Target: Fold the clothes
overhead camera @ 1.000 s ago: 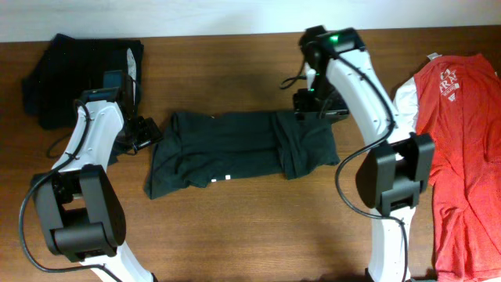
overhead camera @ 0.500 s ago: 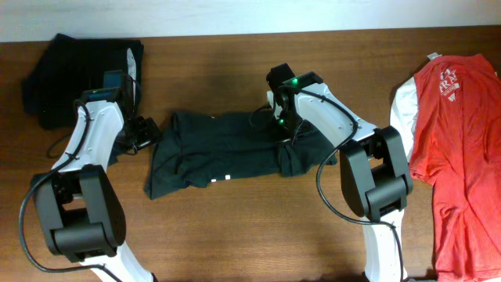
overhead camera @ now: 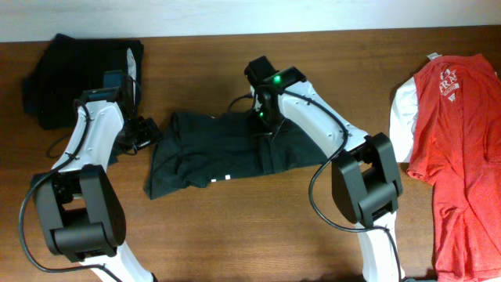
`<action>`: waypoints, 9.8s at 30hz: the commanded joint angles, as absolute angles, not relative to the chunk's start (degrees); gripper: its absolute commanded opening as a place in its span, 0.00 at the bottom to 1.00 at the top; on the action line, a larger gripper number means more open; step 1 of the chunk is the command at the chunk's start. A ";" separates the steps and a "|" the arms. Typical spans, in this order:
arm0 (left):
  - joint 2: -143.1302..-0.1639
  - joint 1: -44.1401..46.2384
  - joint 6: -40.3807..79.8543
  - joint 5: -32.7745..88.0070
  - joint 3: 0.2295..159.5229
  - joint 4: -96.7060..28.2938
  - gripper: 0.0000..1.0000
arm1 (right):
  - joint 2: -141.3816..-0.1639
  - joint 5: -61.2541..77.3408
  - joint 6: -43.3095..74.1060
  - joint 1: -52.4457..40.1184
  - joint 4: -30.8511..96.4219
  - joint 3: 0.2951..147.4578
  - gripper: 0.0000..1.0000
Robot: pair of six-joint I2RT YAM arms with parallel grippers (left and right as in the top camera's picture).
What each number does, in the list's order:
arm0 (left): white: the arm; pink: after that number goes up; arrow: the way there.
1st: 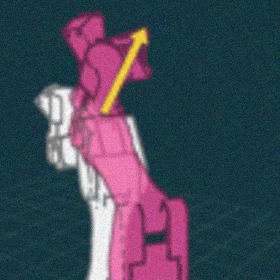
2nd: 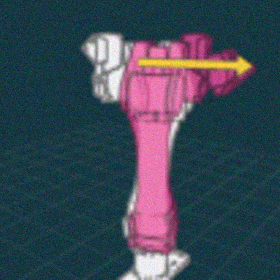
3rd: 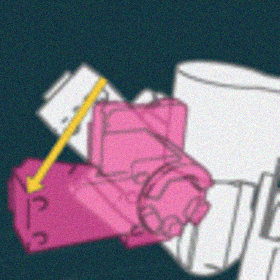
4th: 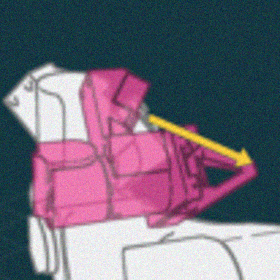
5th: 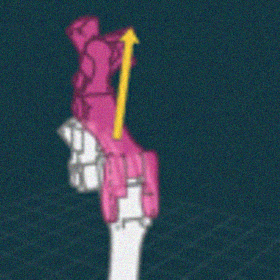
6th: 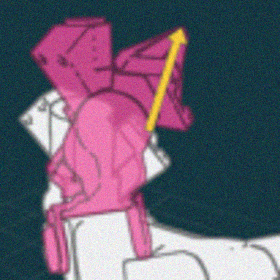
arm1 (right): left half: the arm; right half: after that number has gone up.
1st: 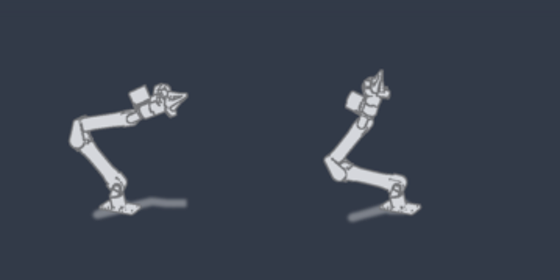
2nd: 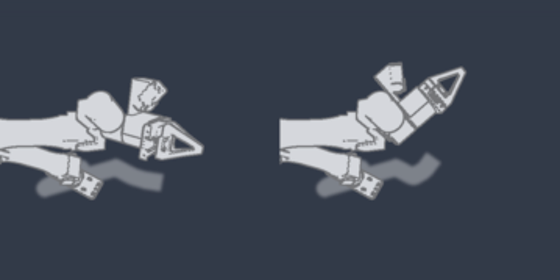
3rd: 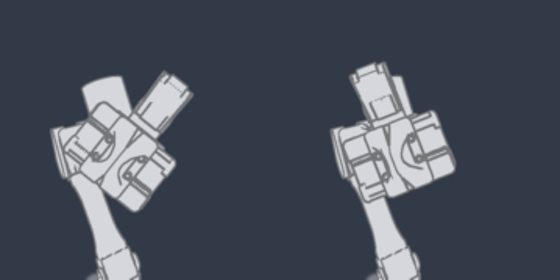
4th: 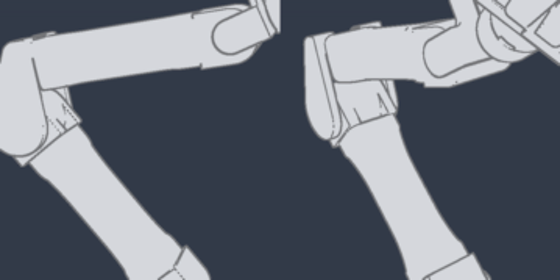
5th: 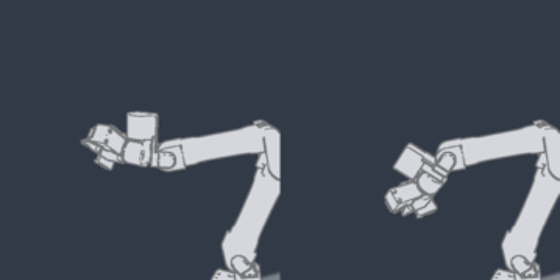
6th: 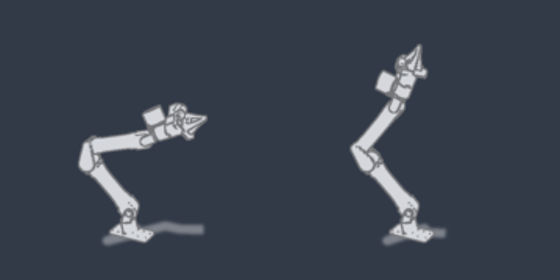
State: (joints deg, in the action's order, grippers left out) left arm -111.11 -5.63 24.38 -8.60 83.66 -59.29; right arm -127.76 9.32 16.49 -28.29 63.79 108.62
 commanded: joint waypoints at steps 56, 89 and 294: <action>-112.03 -5.63 12.08 11.40 83.29 -55.37 0.99 | -126.74 0.12 16.78 -3.90 81.78 117.84 0.99; -126.30 -0.19 23.79 -7.90 109.67 -78.54 0.00 | -126.80 -3.29 16.80 24.77 87.64 138.02 0.99; -121.27 10.33 0.64 -20.84 96.05 -37.06 0.01 | -126.80 -3.29 16.80 24.77 87.64 138.02 0.99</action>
State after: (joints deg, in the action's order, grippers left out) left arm -120.77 12.05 7.05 -3.31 90.96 -39.24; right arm -127.26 -2.59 16.49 24.62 87.64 137.80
